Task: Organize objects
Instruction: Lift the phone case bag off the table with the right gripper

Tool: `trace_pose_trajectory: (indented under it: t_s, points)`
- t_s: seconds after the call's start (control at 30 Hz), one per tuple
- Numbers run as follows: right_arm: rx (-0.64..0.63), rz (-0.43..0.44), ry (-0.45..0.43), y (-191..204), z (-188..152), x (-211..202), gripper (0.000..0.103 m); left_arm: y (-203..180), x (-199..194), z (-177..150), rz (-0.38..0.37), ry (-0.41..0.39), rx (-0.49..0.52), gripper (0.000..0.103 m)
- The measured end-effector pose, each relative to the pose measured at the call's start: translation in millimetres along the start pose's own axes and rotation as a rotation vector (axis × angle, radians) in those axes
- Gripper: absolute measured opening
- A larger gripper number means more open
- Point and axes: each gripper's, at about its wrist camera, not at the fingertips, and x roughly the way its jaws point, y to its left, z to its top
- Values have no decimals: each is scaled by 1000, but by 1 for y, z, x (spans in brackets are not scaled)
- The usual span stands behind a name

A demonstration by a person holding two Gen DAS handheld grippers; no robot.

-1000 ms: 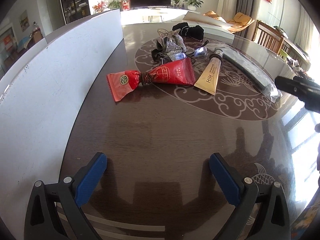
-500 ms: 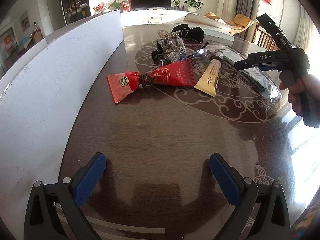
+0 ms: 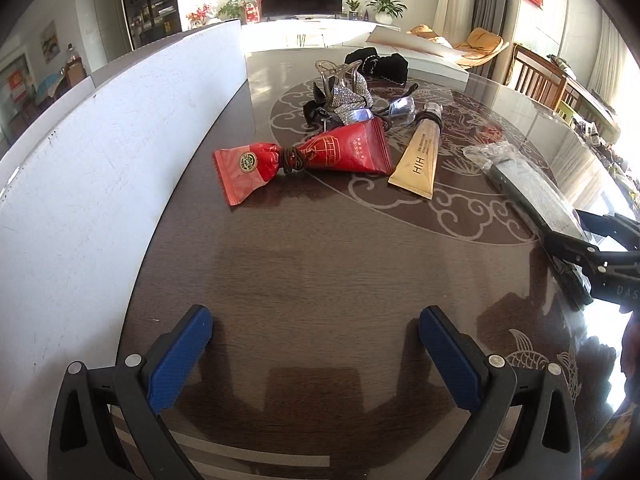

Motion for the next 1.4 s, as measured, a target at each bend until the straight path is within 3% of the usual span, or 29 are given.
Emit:
trace_pose_trajectory:
  t_s: [0.1, 0.57, 1.23, 1.3, 1.33, 1.4]
  points:
    - [-19, 9, -13, 3, -15, -4, 97, 0, 0, 0, 1, -1, 0, 103]
    - [-21, 11, -10, 4, -14, -1, 103, 0, 1, 1, 3, -2, -2, 103]
    - [-17, 15, -8, 4, -14, 0, 103, -1, 1, 1, 3, 2, -3, 103]
    - [-17, 15, -8, 4, -14, 0, 103, 0, 2, 6, -28, 35, 7, 103]
    - [-17, 15, -8, 4, -14, 0, 103, 0, 1, 12, -85, 44, 13, 103]
    - [-17, 15, -8, 4, -14, 0, 103, 1, -4, 30, -138, 7, 52, 103]
